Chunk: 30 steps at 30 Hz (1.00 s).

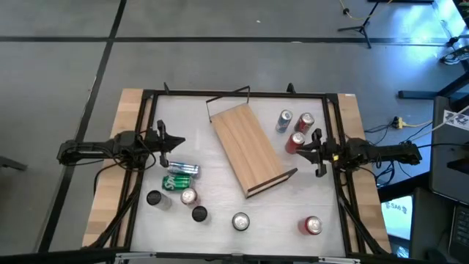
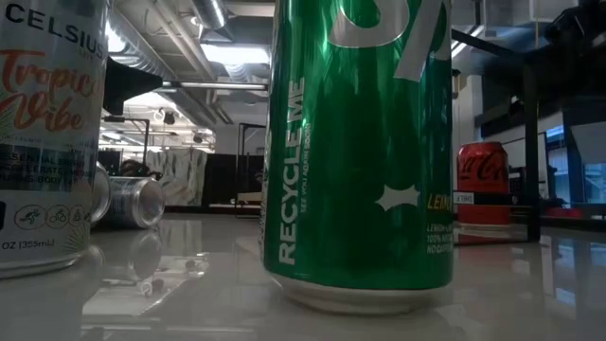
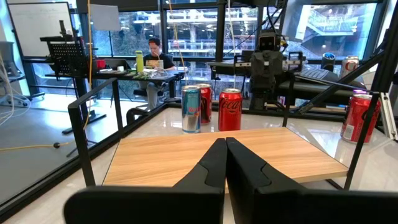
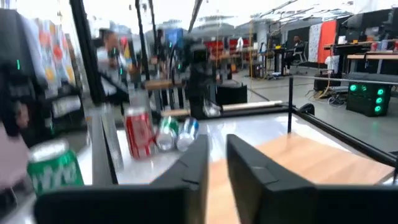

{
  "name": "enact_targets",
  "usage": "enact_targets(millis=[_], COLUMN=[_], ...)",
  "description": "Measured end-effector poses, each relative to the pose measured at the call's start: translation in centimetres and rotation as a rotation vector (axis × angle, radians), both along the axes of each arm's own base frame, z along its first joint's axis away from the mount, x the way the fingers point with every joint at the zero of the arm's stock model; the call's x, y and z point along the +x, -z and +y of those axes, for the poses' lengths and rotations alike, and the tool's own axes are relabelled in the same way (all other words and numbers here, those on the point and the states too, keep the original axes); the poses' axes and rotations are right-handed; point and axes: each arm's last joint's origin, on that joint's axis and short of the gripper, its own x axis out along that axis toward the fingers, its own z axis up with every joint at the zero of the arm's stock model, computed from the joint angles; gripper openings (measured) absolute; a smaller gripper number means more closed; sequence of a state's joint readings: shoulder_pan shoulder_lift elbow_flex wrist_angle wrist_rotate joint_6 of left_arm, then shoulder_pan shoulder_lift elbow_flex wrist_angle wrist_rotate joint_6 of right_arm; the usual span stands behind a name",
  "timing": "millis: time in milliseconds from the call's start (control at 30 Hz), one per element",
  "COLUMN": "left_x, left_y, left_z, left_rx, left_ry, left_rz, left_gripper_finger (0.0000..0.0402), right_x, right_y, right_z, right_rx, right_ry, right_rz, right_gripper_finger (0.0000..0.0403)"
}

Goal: Place canned beverage on shelf
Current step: Put the right blue soda can on the shelf

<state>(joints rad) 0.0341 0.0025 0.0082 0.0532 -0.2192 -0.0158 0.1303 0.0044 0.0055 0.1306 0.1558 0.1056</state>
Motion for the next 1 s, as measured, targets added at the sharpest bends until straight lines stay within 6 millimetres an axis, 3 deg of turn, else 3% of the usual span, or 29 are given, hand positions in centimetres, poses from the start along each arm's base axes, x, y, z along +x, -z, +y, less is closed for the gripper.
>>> enact_targets(millis=[300, 500, 700, 1000], left_x=[0.0, 0.0, 0.0, 0.0], left_y=[0.0, 0.0, 0.0, 0.0], left_z=[0.0, 0.0, 0.0, 0.0], left_rx=[0.000, 0.000, 0.000, 0.000], left_ry=[0.000, 0.000, 0.000, 0.000], left_rz=[0.000, 0.000, 0.000, 0.000], left_gripper_finger=[0.0000, 0.0000, 0.0000, 0.0000], right_x=[-0.1, -0.1, -0.2, -1.4], right_y=[-0.5, -0.5, -0.9, -6.0], right_z=[-0.1, -0.1, -0.1, -0.3], right_rx=[0.038, 0.107, 0.111, 0.122], right_ry=[0.013, 0.002, 0.001, 0.036], right_rz=[-0.052, -0.055, -0.065, -0.189], right_gripper_finger=[0.0254, 0.0334, 0.0359, 0.0352])
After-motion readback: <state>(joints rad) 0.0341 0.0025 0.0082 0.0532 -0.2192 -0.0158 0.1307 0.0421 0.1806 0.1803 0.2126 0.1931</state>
